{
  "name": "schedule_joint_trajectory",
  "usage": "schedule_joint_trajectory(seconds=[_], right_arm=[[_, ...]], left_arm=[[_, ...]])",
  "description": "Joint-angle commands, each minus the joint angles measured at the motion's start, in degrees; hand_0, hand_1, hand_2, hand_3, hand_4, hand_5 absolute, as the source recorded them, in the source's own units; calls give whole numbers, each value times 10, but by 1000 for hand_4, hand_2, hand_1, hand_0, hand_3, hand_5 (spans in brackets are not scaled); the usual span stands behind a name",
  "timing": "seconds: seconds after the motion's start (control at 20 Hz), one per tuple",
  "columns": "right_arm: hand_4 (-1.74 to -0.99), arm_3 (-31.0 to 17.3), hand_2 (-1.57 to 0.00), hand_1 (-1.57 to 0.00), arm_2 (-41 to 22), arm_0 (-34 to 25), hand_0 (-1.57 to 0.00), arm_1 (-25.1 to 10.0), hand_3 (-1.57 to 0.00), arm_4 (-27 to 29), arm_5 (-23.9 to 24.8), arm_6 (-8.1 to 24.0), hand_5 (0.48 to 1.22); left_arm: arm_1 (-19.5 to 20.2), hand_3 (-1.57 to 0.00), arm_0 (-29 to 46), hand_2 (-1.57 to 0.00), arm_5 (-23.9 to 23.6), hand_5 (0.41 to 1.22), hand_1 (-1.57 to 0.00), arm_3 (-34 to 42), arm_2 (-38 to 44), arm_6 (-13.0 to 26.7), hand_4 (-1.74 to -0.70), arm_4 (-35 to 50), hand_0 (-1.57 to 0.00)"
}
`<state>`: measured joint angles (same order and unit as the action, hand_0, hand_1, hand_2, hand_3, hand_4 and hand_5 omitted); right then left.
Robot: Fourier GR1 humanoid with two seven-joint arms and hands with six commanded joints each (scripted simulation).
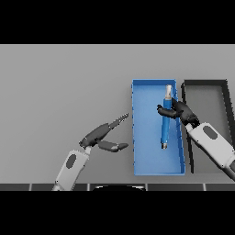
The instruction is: Pick up the blue pipe and place it into the blue bin.
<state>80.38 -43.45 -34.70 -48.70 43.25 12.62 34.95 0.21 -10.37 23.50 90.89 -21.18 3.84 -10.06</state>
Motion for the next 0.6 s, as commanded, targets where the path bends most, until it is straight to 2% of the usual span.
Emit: schedule_joint_trajectory(seconds=[0.0, 0.25, 0.35, 0.55], right_arm=[[-1175, -7, -84, -87, -18, -12, -92, -3, -24, 1, -4, 0, 788], [-1099, -4, -27, -28, -35, -16, -30, -9, -7, -1, -17, -6, 725], [-1084, 8, -17, -17, -40, -17, -19, -20, -4, -6, -27, -4, 714], [-1084, 5, -17, -17, -44, -18, -19, -16, -4, -9, -37, -12, 714]], left_arm=[[0, 1, 0, 1, 2, 496, 1, 2, -1, 0, -930, 0, 1], [2, 1, -1, 1, -3, 497, 1, -14, 0, -6, -932, -8, 1], [4, 1, 6, 1, -4, 495, 1, -6, 1, -12, -930, -6, 1], [6, 1, -3, 1, 0, 495, 1, -10, 5, -5, -930, -3, 1]])
